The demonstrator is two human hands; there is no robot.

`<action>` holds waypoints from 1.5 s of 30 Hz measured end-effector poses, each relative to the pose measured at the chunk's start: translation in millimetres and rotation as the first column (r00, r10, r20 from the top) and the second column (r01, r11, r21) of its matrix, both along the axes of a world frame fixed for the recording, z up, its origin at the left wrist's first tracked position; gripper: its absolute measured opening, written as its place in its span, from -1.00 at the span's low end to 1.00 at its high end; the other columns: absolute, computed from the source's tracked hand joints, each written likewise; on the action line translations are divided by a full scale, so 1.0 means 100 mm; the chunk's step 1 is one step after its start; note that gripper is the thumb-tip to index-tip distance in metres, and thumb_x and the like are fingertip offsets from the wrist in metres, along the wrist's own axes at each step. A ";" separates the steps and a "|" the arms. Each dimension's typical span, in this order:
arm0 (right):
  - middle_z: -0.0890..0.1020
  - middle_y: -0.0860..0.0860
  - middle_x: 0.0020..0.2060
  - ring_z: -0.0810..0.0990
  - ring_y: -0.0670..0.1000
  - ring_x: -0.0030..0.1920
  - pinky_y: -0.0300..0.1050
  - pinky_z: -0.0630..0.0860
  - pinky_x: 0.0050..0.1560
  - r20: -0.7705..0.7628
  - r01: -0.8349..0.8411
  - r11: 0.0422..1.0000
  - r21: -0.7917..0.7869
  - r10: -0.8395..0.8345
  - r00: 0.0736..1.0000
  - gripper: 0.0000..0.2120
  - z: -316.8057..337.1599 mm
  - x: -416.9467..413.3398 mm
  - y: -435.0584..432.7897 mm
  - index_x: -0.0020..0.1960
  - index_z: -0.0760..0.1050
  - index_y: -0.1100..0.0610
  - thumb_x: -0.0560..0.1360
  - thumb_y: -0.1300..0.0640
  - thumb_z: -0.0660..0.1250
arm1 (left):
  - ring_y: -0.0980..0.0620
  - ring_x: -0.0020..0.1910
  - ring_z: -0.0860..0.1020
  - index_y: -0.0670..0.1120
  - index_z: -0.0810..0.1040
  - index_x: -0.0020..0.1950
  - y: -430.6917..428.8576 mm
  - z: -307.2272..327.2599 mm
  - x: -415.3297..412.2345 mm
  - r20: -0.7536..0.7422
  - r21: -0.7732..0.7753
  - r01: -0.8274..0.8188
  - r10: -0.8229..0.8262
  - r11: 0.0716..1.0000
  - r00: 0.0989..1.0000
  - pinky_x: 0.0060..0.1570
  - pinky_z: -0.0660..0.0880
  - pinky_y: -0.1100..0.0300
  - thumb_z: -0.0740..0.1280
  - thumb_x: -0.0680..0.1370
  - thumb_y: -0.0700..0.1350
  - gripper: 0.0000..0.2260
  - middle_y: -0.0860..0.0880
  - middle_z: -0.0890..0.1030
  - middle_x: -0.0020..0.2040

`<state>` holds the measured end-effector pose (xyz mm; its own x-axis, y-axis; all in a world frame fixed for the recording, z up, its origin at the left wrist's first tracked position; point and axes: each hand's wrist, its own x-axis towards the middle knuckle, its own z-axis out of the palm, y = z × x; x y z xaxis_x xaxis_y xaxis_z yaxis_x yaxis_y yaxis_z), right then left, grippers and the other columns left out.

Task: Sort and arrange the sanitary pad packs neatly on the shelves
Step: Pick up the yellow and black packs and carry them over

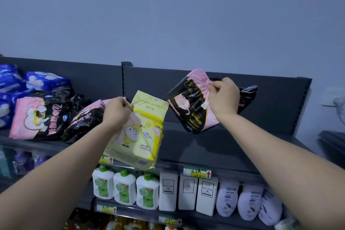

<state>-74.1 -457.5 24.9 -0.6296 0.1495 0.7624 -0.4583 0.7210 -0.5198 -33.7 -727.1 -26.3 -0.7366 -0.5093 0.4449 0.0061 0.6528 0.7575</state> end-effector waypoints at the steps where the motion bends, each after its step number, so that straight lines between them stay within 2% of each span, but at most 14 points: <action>1: 0.41 0.01 -0.18 0.38 -0.01 -0.17 -0.23 0.09 -0.29 -0.003 0.008 1.000 0.001 -0.008 1.000 -0.79 0.01 -0.08 -0.03 0.07 0.65 0.19 0.57 0.18 0.27 | -0.05 -0.17 0.47 -0.22 0.52 -0.18 -0.03 -0.03 -0.12 0.004 0.022 0.007 -0.007 1.000 1.000 -0.24 0.32 0.14 0.29 0.58 -0.23 -0.85 -0.02 0.53 -0.24; 6: 0.40 0.02 -0.20 0.37 0.01 -0.18 -0.20 0.07 -0.29 -0.013 0.034 0.999 0.013 -0.033 0.999 -0.80 0.03 -0.48 -0.20 0.05 0.67 0.17 0.56 0.18 0.28 | -0.06 -0.29 0.45 -0.21 0.48 -0.27 -0.24 -0.14 -0.77 0.050 0.131 0.028 -0.035 0.991 0.998 -0.24 0.33 0.15 0.29 0.57 -0.25 -0.79 -0.02 0.47 -0.38; 11: 0.39 0.02 -0.23 0.38 0.02 -0.20 -0.18 0.07 -0.28 -0.002 0.078 0.997 0.020 -0.078 0.997 -0.82 0.01 -0.86 -0.42 -0.01 0.68 0.16 0.55 0.18 0.29 | -0.09 -0.15 0.48 -0.22 0.54 -0.20 -0.53 -0.26 -1.34 0.104 0.165 0.039 -0.057 0.985 0.993 -0.21 0.34 0.16 0.30 0.57 -0.21 -0.84 -0.10 0.56 -0.19; 17: 0.39 0.03 -0.24 0.38 0.03 -0.19 -0.17 0.08 -0.27 0.030 0.131 0.991 0.023 -0.132 0.991 -0.82 -0.10 -1.19 -0.67 -0.05 0.67 0.18 0.54 0.18 0.29 | -0.09 -0.26 0.40 -0.17 0.51 -0.22 -0.89 -0.44 -1.81 0.163 0.137 0.055 -0.078 0.989 0.984 -0.25 0.35 0.13 0.28 0.58 -0.22 -0.83 -0.12 0.49 -0.26; 21: 0.38 0.04 -0.25 0.39 0.04 -0.21 -0.14 0.11 -0.26 0.050 0.146 0.989 0.023 -0.147 0.988 -0.82 -0.16 -1.29 -0.80 -0.07 0.67 0.18 0.54 0.17 0.30 | -0.07 -0.20 0.41 -0.21 0.51 -0.23 -1.05 -0.48 -2.02 0.151 0.135 0.058 -0.078 0.989 0.985 -0.24 0.31 0.15 0.27 0.58 -0.22 -0.81 -0.03 0.45 -0.28; 25: 0.34 -0.01 -0.31 0.39 0.04 -0.23 -0.14 0.09 -0.28 0.050 0.126 0.991 0.032 -0.128 0.991 -0.81 -0.19 -1.32 -0.93 -0.11 0.66 0.22 0.54 0.17 0.30 | -0.14 -0.13 0.48 -0.26 0.57 -0.13 -1.14 -0.46 -2.07 0.176 0.030 0.068 -0.072 0.997 0.982 -0.23 0.29 0.14 0.30 0.58 -0.16 -0.82 -0.14 0.55 -0.17; 31: 0.38 0.04 -0.25 0.38 0.03 -0.20 -0.17 0.09 -0.26 0.010 0.031 0.999 0.030 -0.031 0.999 -0.82 -0.10 -1.28 -1.21 -0.02 0.68 0.18 0.55 0.18 0.30 | -0.07 -0.33 0.47 -0.16 0.57 -0.20 -1.21 -0.35 -1.92 0.364 -0.158 0.189 -0.120 0.969 0.924 -0.40 0.26 0.17 0.30 0.59 -0.05 -0.76 -0.08 0.52 -0.33; 33: 0.37 0.04 -0.25 0.36 0.03 -0.21 -0.16 0.07 -0.28 -0.022 -0.011 0.999 0.033 0.012 1.000 -0.82 -0.05 -1.24 -1.34 -0.06 0.67 0.21 0.54 0.19 0.30 | -0.12 -0.14 0.56 -0.17 0.58 -0.02 -1.20 -0.35 -1.83 0.347 -0.223 0.200 -0.114 0.954 0.931 -0.27 0.37 0.13 0.31 0.56 0.04 -0.74 -0.10 0.60 -0.13; 35: 0.36 0.03 -0.26 0.35 0.02 -0.23 -0.16 0.06 -0.28 -0.055 -0.057 0.998 0.034 0.059 0.997 -0.81 -0.01 -1.20 -1.49 -0.16 0.64 0.24 0.54 0.20 0.30 | -0.14 0.12 0.55 -0.15 0.51 0.26 -1.17 -0.29 -1.67 0.304 -0.244 0.226 -0.147 0.943 0.941 -0.01 0.44 0.07 0.36 0.53 0.08 -0.60 -0.12 0.59 0.11; 37: 0.29 -0.03 -0.32 0.33 0.02 -0.24 -0.17 0.05 -0.27 -0.090 -0.113 0.993 0.040 0.117 0.989 -0.79 0.01 -1.14 -1.66 -0.25 0.59 0.25 0.53 0.21 0.30 | -0.09 0.09 0.56 -0.06 0.44 0.36 -1.11 -0.15 -1.45 0.291 -0.162 0.310 -0.255 0.937 0.922 0.04 0.49 0.07 0.45 0.47 0.06 -0.50 -0.11 0.56 0.15; 39: 0.25 -0.05 -0.34 0.31 0.02 -0.25 -0.17 0.04 -0.27 -0.121 -0.169 0.984 0.060 0.175 0.977 -0.77 0.02 -1.09 -1.85 -0.29 0.54 0.25 0.52 0.21 0.31 | -0.03 -0.17 0.56 -0.01 0.46 0.20 -1.09 0.01 -1.22 0.237 0.069 0.448 -0.451 0.891 0.860 -0.21 0.53 0.11 0.50 0.44 -0.01 -0.61 -0.08 0.55 -0.03; 41: 0.29 0.00 -0.30 0.30 0.01 -0.27 -0.16 0.03 -0.28 -0.154 -0.219 0.973 0.067 0.227 0.962 -0.77 0.03 -1.03 -2.03 -0.29 0.55 0.27 0.52 0.22 0.31 | -0.01 -0.28 0.53 -0.10 0.46 0.14 -1.15 0.13 -1.02 0.170 0.326 0.539 -0.609 0.777 0.775 -0.39 0.49 0.22 0.53 0.41 -0.04 -0.60 -0.08 0.54 -0.11; 43: 0.31 0.02 -0.28 0.30 0.01 -0.28 -0.15 0.05 -0.29 -0.178 -0.275 0.960 0.061 0.281 0.943 -0.79 0.02 -0.97 -2.22 -0.27 0.57 0.28 0.51 0.24 0.31 | -0.03 -0.24 0.57 -0.12 0.49 0.13 -1.32 0.19 -0.86 0.079 0.469 0.569 -0.673 0.676 0.735 -0.36 0.53 0.24 0.57 0.33 0.03 -0.52 -0.09 0.58 -0.09; 45: 0.33 0.01 -0.28 0.32 0.00 -0.29 -0.16 0.07 -0.30 -0.197 -0.348 0.935 0.070 0.355 0.914 -0.82 0.01 -0.92 -2.44 -0.24 0.61 0.27 0.50 0.25 0.33 | -0.07 -0.18 0.63 -0.05 0.54 0.06 -1.55 0.21 -0.74 -0.039 0.568 0.572 -0.674 0.593 0.738 -0.26 0.59 0.15 0.63 0.15 0.17 -0.40 -0.13 0.59 -0.10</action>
